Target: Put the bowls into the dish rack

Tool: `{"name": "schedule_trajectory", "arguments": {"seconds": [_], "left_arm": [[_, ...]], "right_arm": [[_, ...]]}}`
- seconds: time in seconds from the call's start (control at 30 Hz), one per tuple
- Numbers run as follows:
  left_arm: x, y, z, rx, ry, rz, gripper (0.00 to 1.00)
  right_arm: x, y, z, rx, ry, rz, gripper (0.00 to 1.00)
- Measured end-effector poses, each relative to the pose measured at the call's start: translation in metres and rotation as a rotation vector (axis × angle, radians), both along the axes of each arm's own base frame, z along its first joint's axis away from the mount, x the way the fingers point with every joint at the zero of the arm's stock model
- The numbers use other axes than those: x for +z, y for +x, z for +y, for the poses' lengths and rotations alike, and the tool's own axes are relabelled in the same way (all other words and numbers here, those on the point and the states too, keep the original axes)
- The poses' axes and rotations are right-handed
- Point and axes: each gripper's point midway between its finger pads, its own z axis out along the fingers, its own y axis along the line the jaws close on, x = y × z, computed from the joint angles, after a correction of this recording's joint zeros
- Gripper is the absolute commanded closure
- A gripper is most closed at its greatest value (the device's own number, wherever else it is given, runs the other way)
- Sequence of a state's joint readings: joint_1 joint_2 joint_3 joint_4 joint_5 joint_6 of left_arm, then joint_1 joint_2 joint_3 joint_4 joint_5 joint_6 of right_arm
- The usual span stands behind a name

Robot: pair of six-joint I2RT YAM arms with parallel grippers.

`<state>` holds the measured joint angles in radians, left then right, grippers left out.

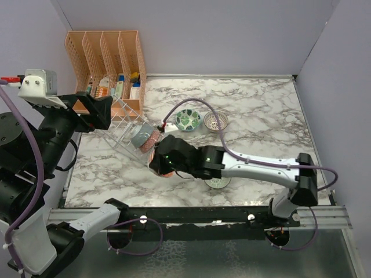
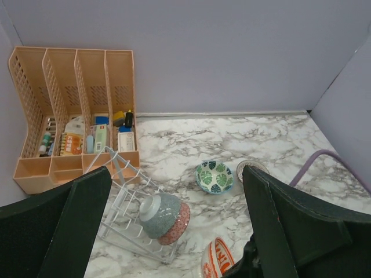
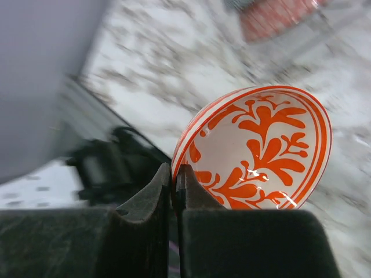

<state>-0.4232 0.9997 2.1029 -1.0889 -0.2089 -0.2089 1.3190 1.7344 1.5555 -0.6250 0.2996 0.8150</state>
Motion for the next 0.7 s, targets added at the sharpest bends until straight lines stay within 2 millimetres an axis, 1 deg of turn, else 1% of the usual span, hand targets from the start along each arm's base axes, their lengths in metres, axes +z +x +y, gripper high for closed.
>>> {"name": "schedule_trajectory", "arguments": {"seconds": [0.1,0.17,0.2,0.23,0.37,0.47,0.53,0.57,0.7], "left_arm": [[0.003,-0.004,-0.003,-0.026,-0.004,-0.012,0.01],[0.003,-0.006,-0.007,-0.050,-0.005,-0.014,0.01],[0.003,-0.006,-0.009,-0.062,-0.004,-0.014,0.01],[0.003,-0.007,-0.010,-0.071,-0.004,-0.015,0.01],[0.003,-0.009,-0.018,-0.119,-0.002,-0.017,0.01],[0.004,-0.011,-0.024,-0.150,-0.002,-0.018,0.01],[0.004,-0.012,-0.026,-0.165,-0.002,-0.018,0.01],[0.004,-0.013,-0.026,-0.169,-0.002,-0.019,0.01],[0.004,-0.014,-0.028,-0.182,-0.002,-0.018,0.01]], "right_arm": [[0.066,0.001,0.014,-0.015,0.316,-0.008,0.99],[0.098,0.003,0.022,-0.021,0.491,-0.005,0.99],[0.115,0.007,0.028,-0.028,0.594,-0.006,0.99],[0.124,0.011,0.032,-0.036,0.659,-0.007,0.99],[0.144,0.037,0.049,-0.085,0.889,0.000,0.99],[0.148,0.064,0.060,-0.131,1.026,0.025,0.99],[0.143,0.085,0.065,-0.164,1.108,0.045,0.99],[0.137,0.097,0.068,-0.183,1.133,0.052,0.99],[0.120,0.134,0.082,-0.226,1.212,0.076,0.98]]}}
